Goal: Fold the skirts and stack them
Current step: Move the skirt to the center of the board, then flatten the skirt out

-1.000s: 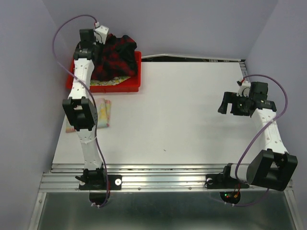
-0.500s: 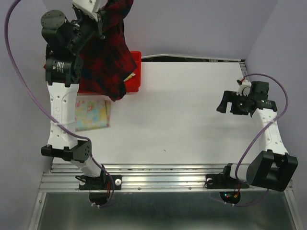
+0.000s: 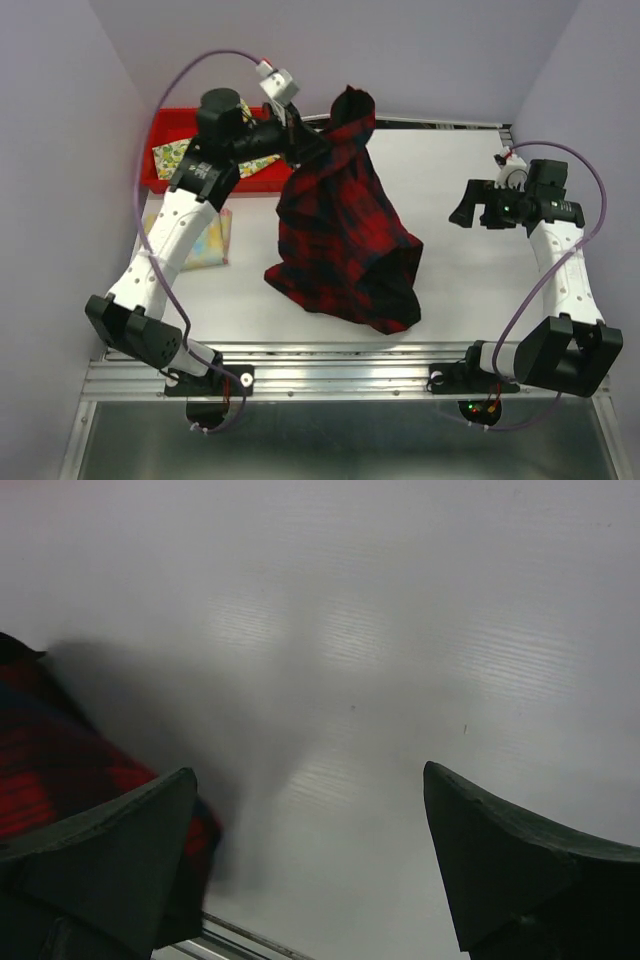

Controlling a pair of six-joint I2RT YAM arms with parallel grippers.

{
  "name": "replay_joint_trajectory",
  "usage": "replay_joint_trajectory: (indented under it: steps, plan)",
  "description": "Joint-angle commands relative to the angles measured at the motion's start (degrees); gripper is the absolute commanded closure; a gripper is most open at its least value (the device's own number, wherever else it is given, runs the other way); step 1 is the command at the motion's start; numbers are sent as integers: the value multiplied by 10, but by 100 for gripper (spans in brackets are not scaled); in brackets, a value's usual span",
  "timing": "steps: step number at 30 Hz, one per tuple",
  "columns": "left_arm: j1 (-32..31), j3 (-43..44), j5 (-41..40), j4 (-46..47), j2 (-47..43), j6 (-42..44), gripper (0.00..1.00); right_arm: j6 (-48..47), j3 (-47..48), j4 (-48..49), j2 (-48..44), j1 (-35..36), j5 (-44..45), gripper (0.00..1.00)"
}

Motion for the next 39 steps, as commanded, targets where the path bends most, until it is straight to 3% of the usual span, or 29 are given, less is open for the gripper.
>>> replay_joint_trajectory:
  steps: [1,6,11,13,14,15,16,20,24,28,35,39]
  plan:
    - [-32,-80,-45,139,34,-86,100,-23,7,-12,1,-2,-5,0]
    - [-33,-21,-100,128,173,-102,100,-48,0,-38,14,-2,-8,0]
    - [-18,134,-144,36,320,1,59,-88,9,-91,46,-2,9,0]
    - [7,168,-144,11,341,19,31,-106,16,-116,49,-2,11,1]
    - [11,205,-159,-25,345,60,11,-108,14,-132,45,-2,12,3]
    - [14,225,-172,-50,346,93,1,-102,12,-137,42,-2,14,5]
    - [12,256,-190,-88,342,159,1,-83,5,-139,41,-2,24,12]
    - [-24,258,-248,-131,302,250,1,-44,-3,-125,53,-2,80,29]
    - [-118,246,-320,-175,288,316,4,-14,-2,-118,95,-2,74,36]
    - [-238,267,-405,-232,327,390,8,3,3,-116,160,-2,91,41]
    - [-315,354,-471,-308,421,461,10,13,1,-113,234,-2,86,44]
    - [-333,345,-531,-313,453,491,11,25,-12,-96,256,-2,68,44]
